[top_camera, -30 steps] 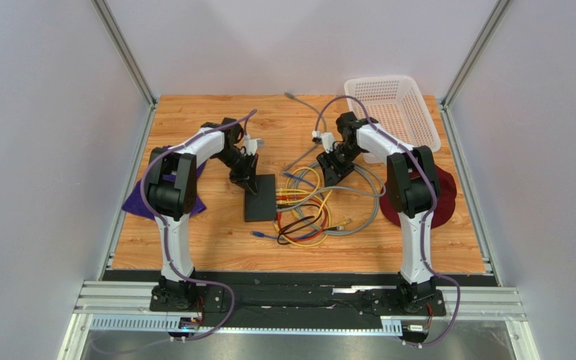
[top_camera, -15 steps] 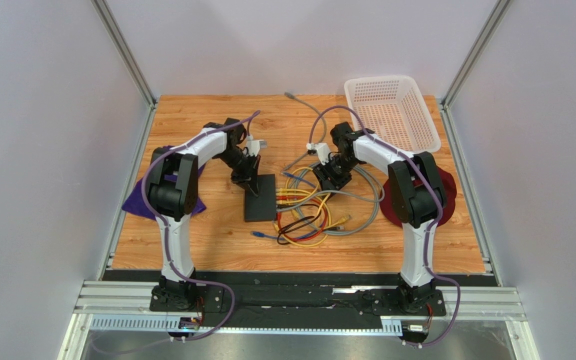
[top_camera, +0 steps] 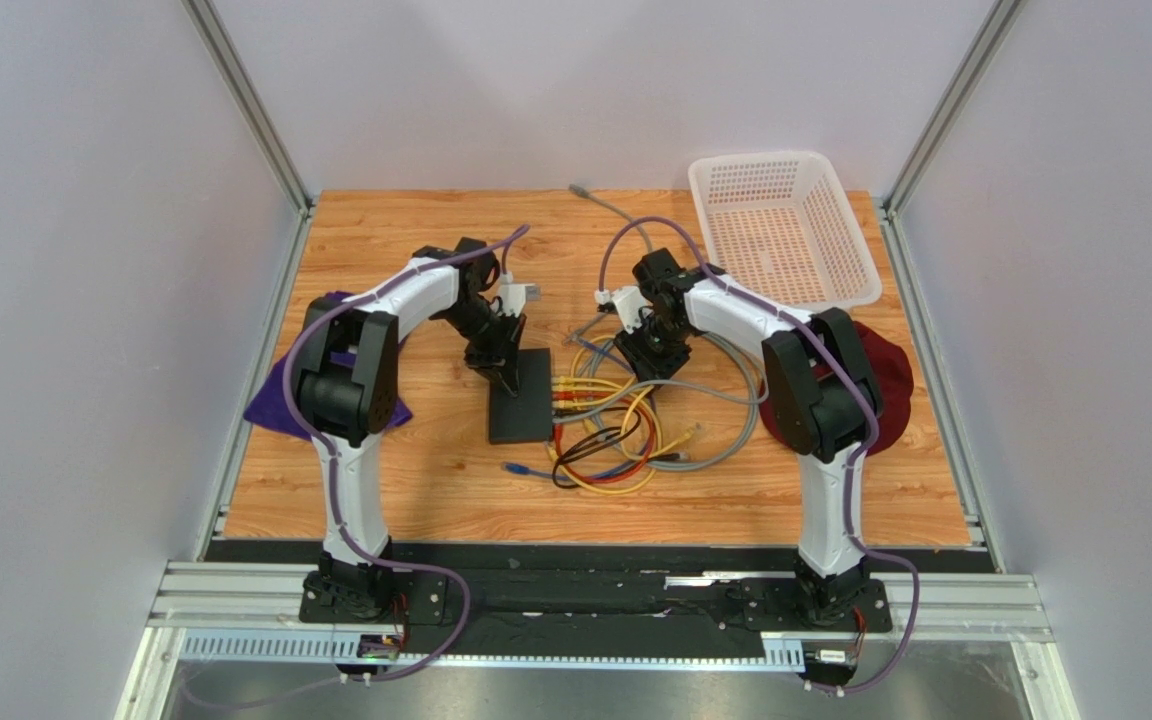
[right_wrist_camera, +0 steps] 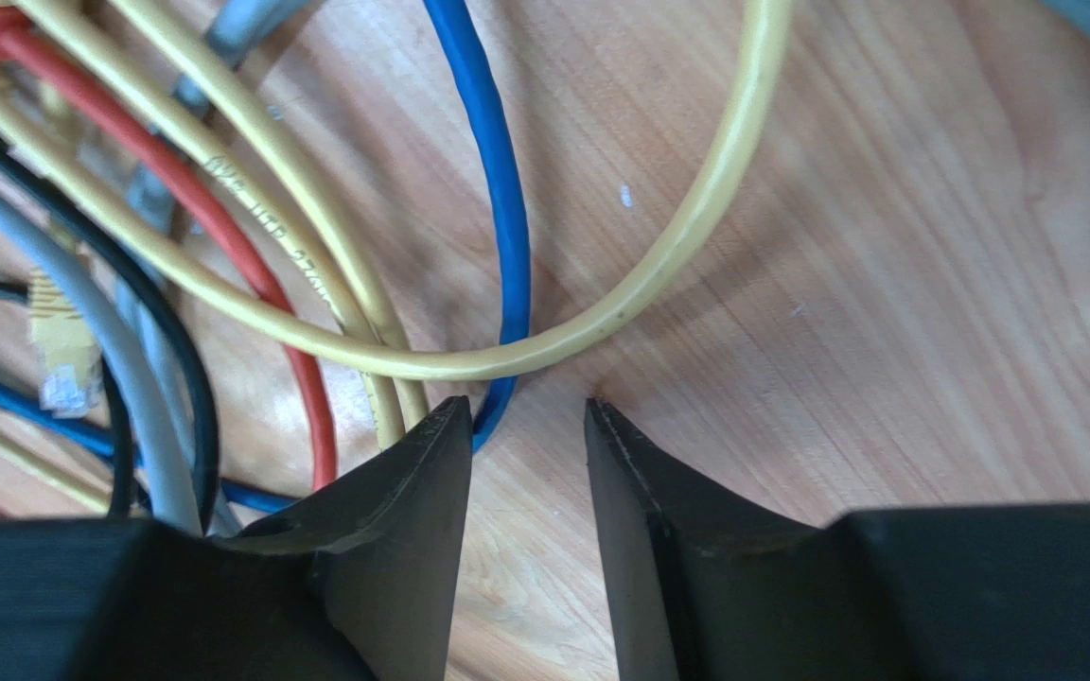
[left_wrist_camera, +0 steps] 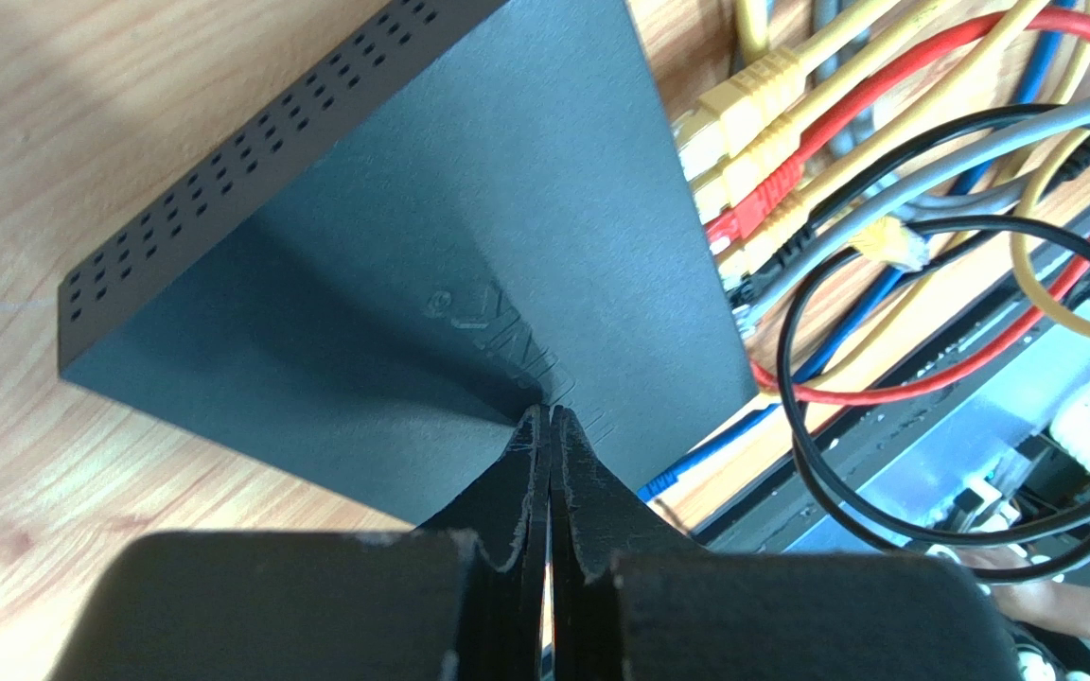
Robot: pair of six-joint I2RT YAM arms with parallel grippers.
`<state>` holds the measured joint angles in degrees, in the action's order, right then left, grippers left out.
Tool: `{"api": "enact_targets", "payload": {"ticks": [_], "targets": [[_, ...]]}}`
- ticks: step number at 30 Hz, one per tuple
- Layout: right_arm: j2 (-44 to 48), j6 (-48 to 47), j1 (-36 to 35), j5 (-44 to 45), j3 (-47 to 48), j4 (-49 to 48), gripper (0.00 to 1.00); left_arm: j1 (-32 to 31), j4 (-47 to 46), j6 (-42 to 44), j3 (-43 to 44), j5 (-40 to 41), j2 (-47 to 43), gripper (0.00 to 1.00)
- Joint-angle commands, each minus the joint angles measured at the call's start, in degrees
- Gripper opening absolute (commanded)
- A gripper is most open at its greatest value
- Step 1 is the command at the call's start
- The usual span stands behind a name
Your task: Pull the plug from the switch port
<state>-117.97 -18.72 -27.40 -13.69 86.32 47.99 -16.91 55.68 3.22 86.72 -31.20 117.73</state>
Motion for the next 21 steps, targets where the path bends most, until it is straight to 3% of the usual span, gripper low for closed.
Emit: {"api": "enact_targets", "payload": {"ticks": [1, 4, 10, 21], "targets": [[-3.14, -2.1, -0.64, 10.7, -3.44, -7.12, 0.28, -0.23, -0.84, 1.96, -0.5, 2.37, -1.37, 0.0], [-1.83, -4.56, -0.55, 12.37, -4.75, -7.2, 0.16, -0.23, -0.84, 1.87, 0.29, 2.2, -0.75, 0.0], [4.58, -9.04, -0.29, 13.61, -5.64, -7.82, 0.06, -0.23, -0.49, 1.87, 0.91, 2.28, -0.92, 0.0], [14.08, -30.75, 1.2, 26.52, -3.71, -9.84, 0.0, -0.23, -0.75, 0.56, 1.43, -0.09, -3.03, 0.0]]}}
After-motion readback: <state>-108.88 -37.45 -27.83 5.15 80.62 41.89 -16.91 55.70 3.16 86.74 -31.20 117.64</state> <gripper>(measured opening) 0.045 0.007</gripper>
